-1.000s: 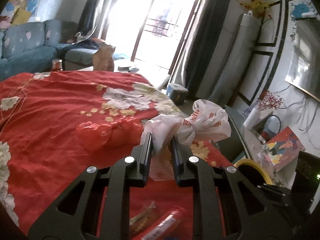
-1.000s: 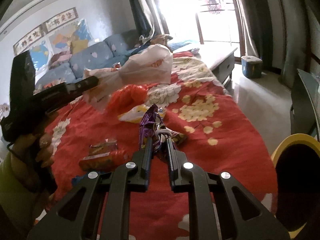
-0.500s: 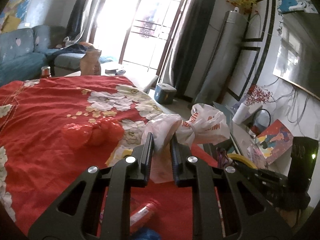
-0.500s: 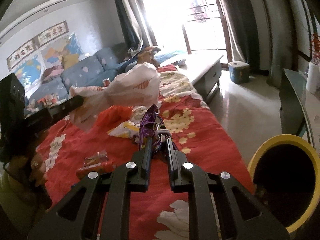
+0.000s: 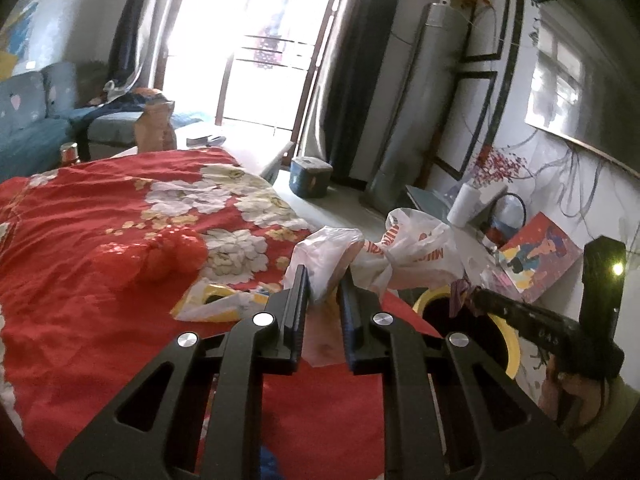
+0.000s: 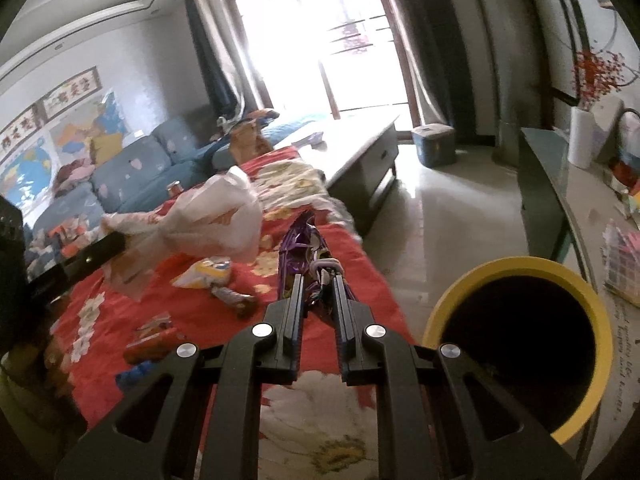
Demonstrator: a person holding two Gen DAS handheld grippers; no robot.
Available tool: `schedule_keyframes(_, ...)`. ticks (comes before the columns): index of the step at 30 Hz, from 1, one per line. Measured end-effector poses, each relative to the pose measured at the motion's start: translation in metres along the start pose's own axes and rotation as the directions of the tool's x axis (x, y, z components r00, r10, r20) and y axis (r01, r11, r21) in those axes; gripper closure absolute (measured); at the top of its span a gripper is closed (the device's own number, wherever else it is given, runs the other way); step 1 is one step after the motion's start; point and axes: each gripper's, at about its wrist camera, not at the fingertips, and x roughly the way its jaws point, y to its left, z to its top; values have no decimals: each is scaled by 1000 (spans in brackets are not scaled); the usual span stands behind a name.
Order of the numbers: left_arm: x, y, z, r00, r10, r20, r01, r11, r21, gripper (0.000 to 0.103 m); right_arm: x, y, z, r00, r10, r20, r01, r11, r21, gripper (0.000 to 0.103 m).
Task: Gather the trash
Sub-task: 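Carry the white bag and purple wrapper over the yellow-rimmed bin with both tools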
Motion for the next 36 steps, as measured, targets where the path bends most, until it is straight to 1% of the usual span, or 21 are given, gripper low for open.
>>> schedule_keyframes(10, 7, -28, -5, 999, -42, -26, 43, 997, 57, 93, -17, -27, 2, 998, -59, 33, 58, 998, 38, 90)
schedule_keyframes(20, 22, -64, -10, 995, -78, -60, 85, 988, 133, 93, -34, -56, 0, 990, -125, 61, 120, 989, 86, 90)
schedule_keyframes(30, 42, -103, -21, 988, -109, -110, 130, 969, 209, 93, -44, -96, -5, 971, -226, 74, 216, 968, 130, 90)
schedule_keyframes(36, 60, -127, -29, 983, -107, -152, 144, 956, 257, 93, -44, -117, -12, 961, -269, 66, 256, 954, 156, 90)
